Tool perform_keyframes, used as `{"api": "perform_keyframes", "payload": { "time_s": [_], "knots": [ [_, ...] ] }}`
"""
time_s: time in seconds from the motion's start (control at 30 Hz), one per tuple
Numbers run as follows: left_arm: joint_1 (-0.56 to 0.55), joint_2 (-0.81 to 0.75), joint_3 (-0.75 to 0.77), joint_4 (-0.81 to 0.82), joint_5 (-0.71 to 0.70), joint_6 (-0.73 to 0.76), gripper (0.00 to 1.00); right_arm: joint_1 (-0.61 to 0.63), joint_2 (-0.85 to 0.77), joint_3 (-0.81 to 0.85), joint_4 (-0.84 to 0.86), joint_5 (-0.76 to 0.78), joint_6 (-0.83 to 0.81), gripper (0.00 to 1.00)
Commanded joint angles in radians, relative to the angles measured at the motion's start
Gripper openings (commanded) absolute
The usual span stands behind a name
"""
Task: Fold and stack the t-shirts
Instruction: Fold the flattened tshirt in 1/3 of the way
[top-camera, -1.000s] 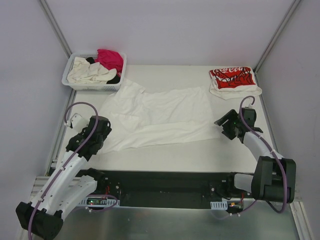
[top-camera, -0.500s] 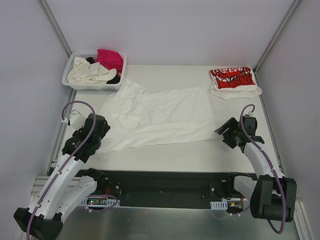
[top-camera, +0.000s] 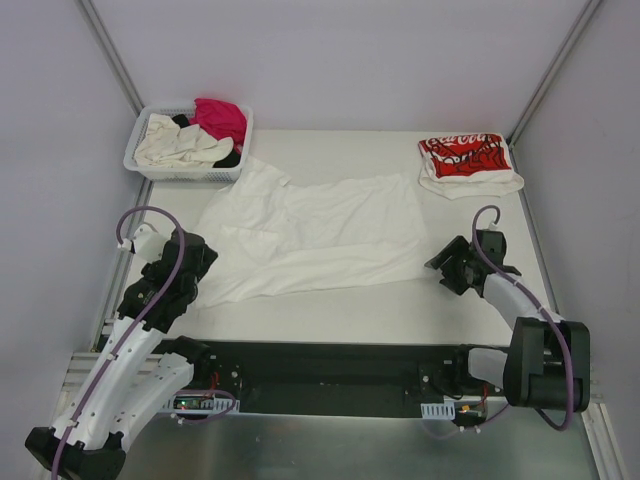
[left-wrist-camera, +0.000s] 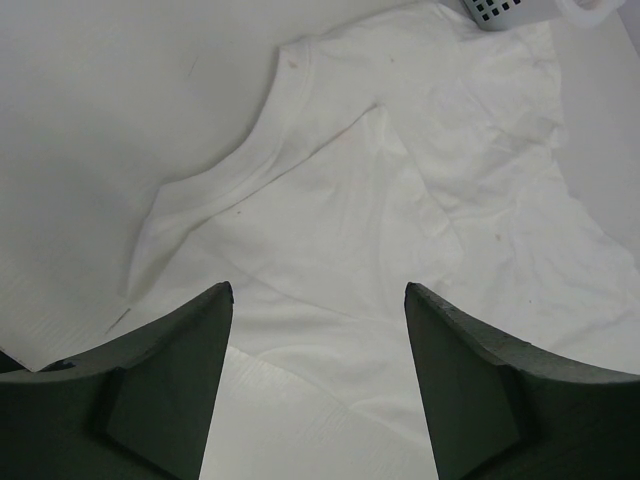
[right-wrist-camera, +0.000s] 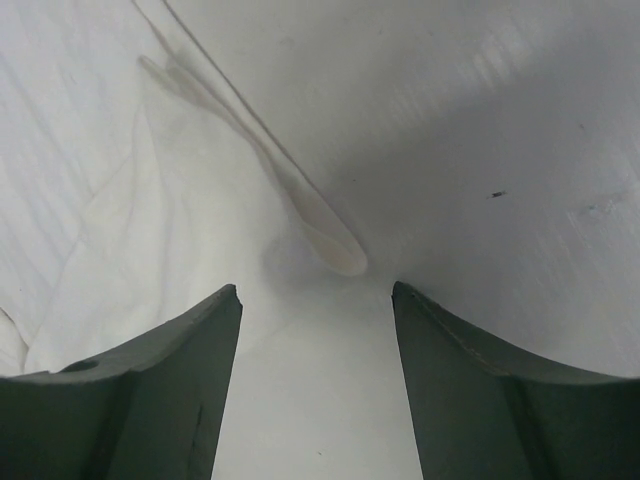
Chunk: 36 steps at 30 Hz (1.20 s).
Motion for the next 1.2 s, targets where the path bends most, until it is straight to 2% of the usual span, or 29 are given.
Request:
{"api": "perform_keyframes", "payload": {
  "time_s": [0.0, 0.33, 0.5, 0.73, 0.9, 0.93, 1.03, 1.17],
  "knots": [
    [0.014, -0.006, 0.011, 0.007, -0.030, 0.024, 0.68, 0.016, 0.042, 0.017, 0.068, 0.014, 0.011, 0.65],
    [0.014, 0.000, 0.020, 0.009, -0.047, 0.039, 0.68, 0.044, 0.124, 0.017, 0.130, 0.022, 0.032, 0.56],
    [0.014, 0.003, 0.020, 0.009, -0.056, 0.044, 0.68, 0.044, 0.122, 0.014, 0.130, 0.032, 0.029, 0.47],
    [0.014, 0.008, 0.018, 0.007, -0.070, 0.048, 0.68, 0.044, 0.145, 0.014, 0.136, 0.026, 0.024, 0.28],
    [0.014, 0.023, 0.024, 0.009, -0.081, 0.045, 0.68, 0.044, 0.147, 0.013, 0.136, 0.028, 0.023, 0.13],
    [0.014, 0.029, 0.024, 0.009, -0.082, 0.047, 0.68, 0.044, 0.144, 0.011, 0.131, 0.032, 0.021, 0.07],
    [0.014, 0.037, 0.031, 0.016, -0.084, 0.056, 0.67, 0.044, 0.125, 0.007, 0.115, 0.046, 0.018, 0.01],
    [0.014, 0.043, 0.041, 0.033, -0.089, 0.084, 0.67, 0.041, 0.076, -0.012, 0.087, 0.081, 0.018, 0.01]
  ]
}}
